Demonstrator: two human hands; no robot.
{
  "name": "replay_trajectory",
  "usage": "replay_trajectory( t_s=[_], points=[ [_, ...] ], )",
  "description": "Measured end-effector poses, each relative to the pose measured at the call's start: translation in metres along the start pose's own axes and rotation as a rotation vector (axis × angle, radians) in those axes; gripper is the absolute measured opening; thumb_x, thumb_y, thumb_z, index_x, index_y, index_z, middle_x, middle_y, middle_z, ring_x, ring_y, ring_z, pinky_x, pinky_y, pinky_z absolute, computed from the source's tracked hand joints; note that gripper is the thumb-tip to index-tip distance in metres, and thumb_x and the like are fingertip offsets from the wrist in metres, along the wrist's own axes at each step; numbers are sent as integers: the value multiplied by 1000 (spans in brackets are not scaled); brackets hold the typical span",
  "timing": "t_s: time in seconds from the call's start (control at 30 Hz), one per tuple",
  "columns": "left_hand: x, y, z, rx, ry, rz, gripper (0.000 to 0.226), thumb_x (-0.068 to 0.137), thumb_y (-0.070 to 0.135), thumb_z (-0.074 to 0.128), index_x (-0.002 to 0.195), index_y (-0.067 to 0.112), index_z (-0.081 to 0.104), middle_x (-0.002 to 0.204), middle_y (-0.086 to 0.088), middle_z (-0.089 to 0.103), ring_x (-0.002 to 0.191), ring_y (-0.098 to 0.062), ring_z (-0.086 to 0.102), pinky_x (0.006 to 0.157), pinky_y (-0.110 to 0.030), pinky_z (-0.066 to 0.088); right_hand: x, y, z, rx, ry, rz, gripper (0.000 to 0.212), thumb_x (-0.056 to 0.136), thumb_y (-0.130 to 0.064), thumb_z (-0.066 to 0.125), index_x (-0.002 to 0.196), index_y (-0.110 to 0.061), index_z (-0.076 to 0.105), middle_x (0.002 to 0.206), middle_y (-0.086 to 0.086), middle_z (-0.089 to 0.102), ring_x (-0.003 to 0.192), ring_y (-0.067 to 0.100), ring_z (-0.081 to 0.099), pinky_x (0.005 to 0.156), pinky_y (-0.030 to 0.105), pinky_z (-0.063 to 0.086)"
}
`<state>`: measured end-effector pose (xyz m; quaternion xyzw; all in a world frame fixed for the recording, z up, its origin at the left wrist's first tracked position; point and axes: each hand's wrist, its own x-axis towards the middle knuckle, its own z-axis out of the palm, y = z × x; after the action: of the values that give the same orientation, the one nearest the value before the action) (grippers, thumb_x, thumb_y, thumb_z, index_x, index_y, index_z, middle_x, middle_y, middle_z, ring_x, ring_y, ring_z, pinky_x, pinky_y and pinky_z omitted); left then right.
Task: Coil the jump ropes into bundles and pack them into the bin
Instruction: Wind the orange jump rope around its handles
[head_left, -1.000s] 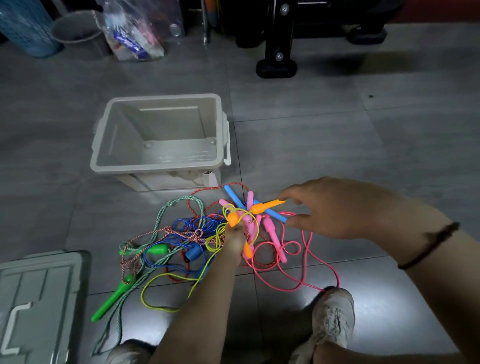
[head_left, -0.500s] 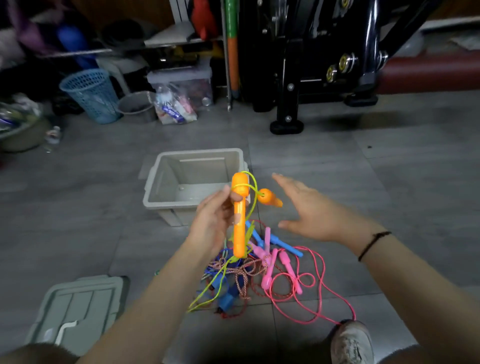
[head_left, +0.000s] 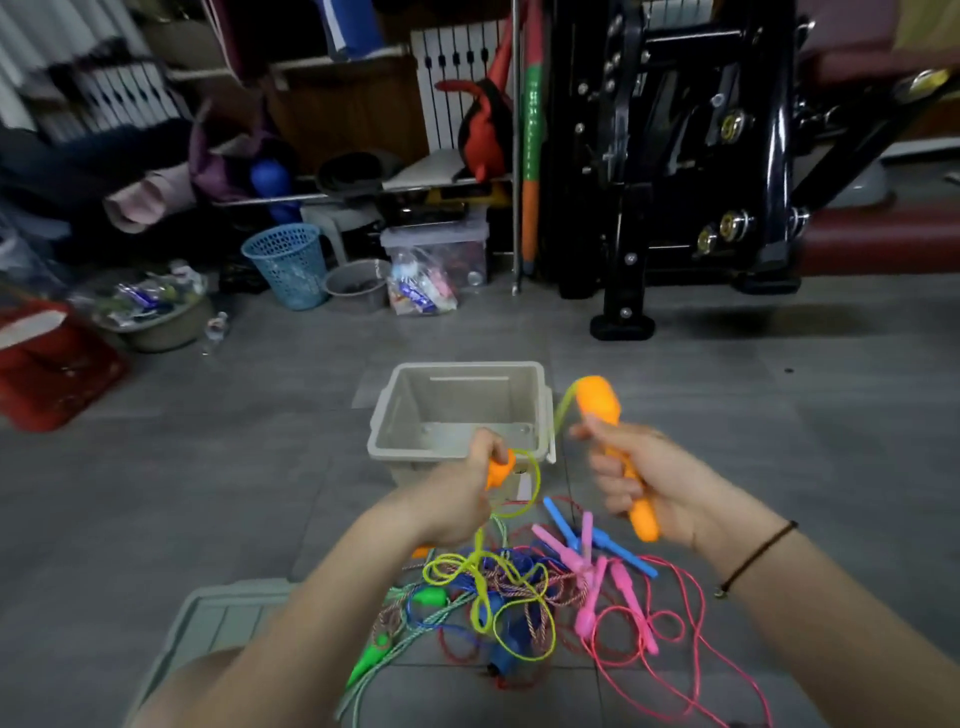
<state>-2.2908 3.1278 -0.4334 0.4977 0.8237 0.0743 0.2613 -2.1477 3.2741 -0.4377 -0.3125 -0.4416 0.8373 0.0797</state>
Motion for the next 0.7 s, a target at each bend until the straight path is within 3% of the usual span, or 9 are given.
replay_trajectory(
  t_s=[0.07,0.13,0.17,0.27,0.37,0.43,0.5,0.6,0.7],
  points=[
    [2,-7,-2,39,32,-55,63,89,0,41,140,30,16,90,-14,61,66,-26,55,56,-28,38,0,-11,-11,240,125,-85,24,96,-34,42,81,-17,48,40,-7,28,26,2,22,27,11,21],
    [5,-16,-11,-209,147,-116,75,91,4,43,147,36,4,102,-15,67,55,-20,61,53,-28,47,-5,-28,-26,317,246,-169,27,96,-40,42,82,-18,48,43,-6,32,27,3,24,28,11,22],
    [9,-20,-16,-418,243,-107,73,92,7,47,148,33,8,102,-11,70,47,-15,60,47,-26,47,-9,-35,-33,301,285,-204,29,96,-44,41,84,-18,49,45,-5,33,28,4,24,30,11,23],
    [16,-14,-32,-867,482,5,25,96,16,51,120,13,48,99,-4,70,43,-7,53,41,-20,41,-18,-39,-33,115,274,-286,35,95,-53,37,96,-20,51,52,-1,37,31,7,27,32,16,28],
    [18,3,-27,-1147,336,-16,13,98,26,48,99,14,53,90,-7,70,58,-10,63,48,-21,49,-12,-22,-12,-80,113,-250,35,97,-45,35,102,-17,55,71,4,57,48,12,49,47,24,47],
    [21,14,-15,-1246,207,18,16,97,31,47,107,19,53,101,-6,70,83,-18,68,66,-31,56,-1,-8,6,-158,27,-249,36,97,-43,35,110,-18,58,102,5,65,82,17,59,71,32,52],
    [24,25,-6,-1297,126,114,31,97,34,46,124,19,51,121,-3,65,106,-26,64,84,-44,55,11,1,21,-122,-63,-277,40,94,-44,40,125,-23,53,126,3,60,110,24,58,92,46,49],
    [24,36,-1,-1381,109,169,38,97,37,44,131,20,48,127,-5,61,113,-34,61,90,-56,50,20,7,36,-115,-131,-271,44,86,-54,49,127,-39,48,133,4,54,117,31,57,91,56,49],
    [25,32,0,-1370,158,164,39,93,39,50,128,22,45,123,-11,62,112,-31,62,90,-52,52,24,10,43,-133,-164,-245,44,79,-59,55,121,-46,51,132,2,56,122,27,54,101,59,41]
  ],
)
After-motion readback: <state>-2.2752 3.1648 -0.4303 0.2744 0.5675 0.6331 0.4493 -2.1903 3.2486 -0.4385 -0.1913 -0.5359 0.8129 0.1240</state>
